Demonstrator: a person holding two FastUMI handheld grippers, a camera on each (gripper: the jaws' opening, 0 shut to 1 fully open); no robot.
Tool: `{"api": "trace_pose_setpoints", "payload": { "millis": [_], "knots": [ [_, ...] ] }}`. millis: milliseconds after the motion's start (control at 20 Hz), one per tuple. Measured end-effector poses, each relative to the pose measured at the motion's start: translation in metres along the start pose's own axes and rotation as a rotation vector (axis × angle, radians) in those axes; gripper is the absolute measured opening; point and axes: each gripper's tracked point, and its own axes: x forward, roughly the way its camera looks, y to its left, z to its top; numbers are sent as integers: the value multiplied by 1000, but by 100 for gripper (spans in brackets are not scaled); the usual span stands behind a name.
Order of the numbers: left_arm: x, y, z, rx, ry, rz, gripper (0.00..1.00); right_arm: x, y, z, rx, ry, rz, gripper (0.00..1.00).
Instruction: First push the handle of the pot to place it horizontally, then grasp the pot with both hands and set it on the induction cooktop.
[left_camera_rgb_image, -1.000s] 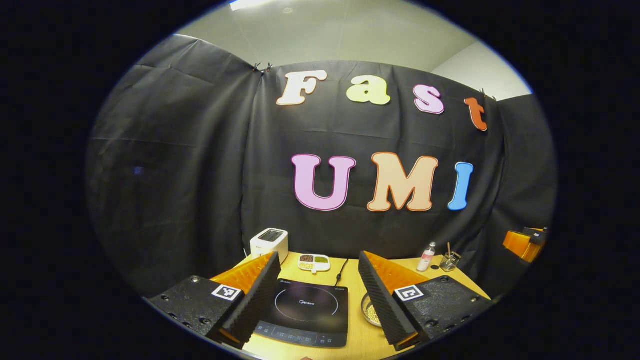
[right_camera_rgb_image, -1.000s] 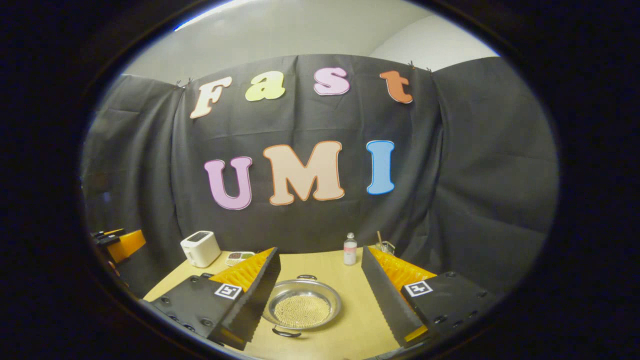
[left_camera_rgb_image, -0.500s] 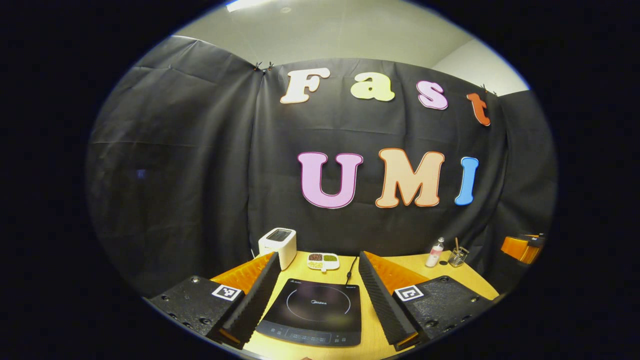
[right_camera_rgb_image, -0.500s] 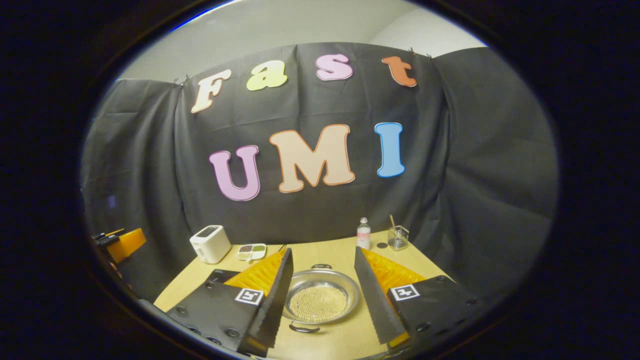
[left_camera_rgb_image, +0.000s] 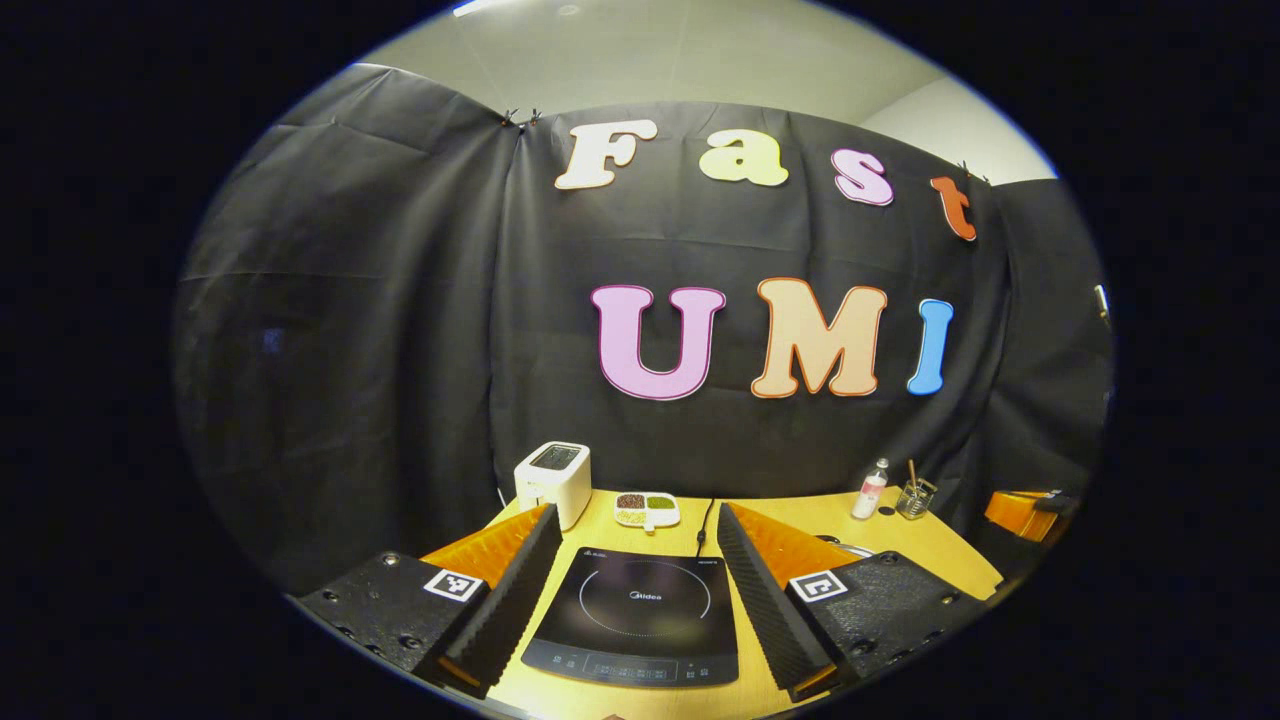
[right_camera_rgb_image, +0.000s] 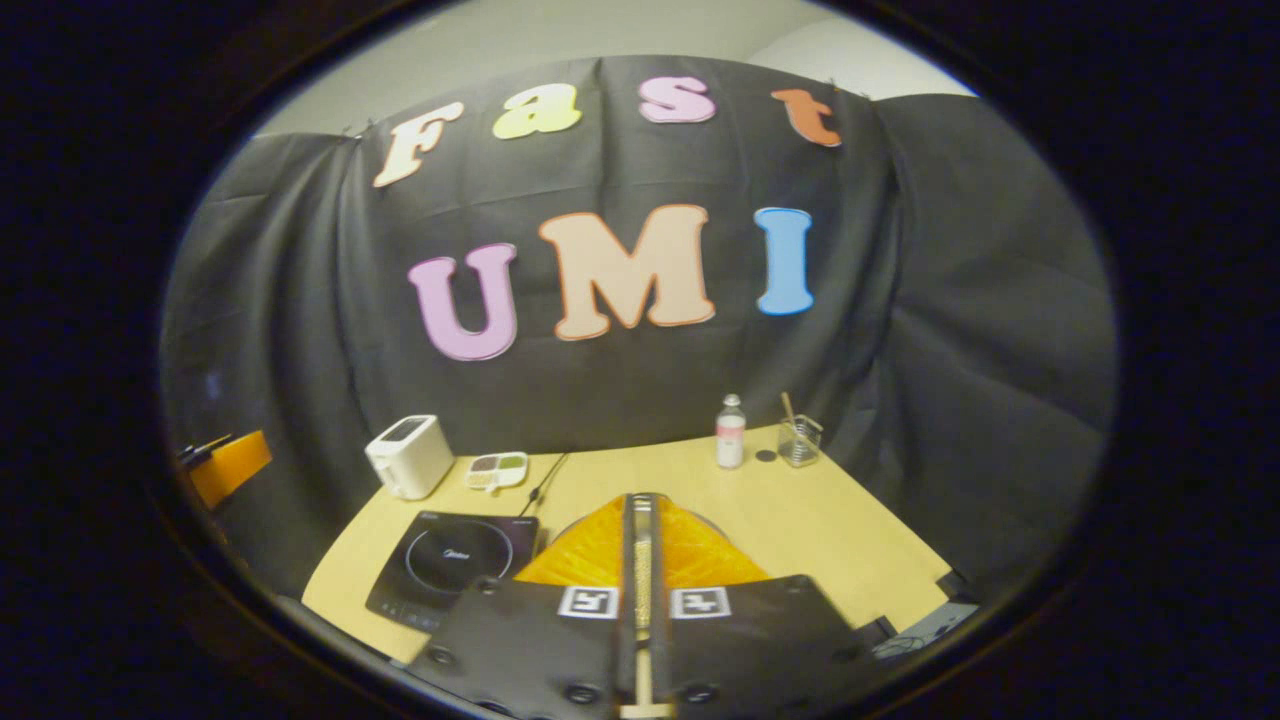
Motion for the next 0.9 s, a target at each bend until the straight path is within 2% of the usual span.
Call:
{"api": "trace_pose_setpoints", "payload": {
  "millis": [50,250,300,350,400,450,550,600,750,900],
  "knots": [
    [1,3,-2,3,6,-3,92,-3,8,-5,31,14,-4,4],
    [3,17,-13,21,29,-21,92,5,14,-43,82,84,-25,0],
    [4,20,-17,25,35,-23,99,6,14,-56,76,103,-35,2],
    [4,24,-19,25,40,-28,96,7,15,-66,72,122,-40,0],
    [3,28,-22,25,46,-33,92,7,18,-78,69,142,-44,3],
    [4,32,-26,26,53,-35,96,6,21,-86,68,162,-47,2],
    [5,40,-35,28,77,-30,92,6,29,-107,69,204,-39,0],
    [6,45,-38,29,85,-25,96,7,34,-116,65,226,-36,0],
    [8,53,-49,34,115,-22,96,13,45,-143,66,287,-23,3],
    [12,57,-62,46,145,-25,92,20,56,-168,67,351,-1,3]
  ]
}}
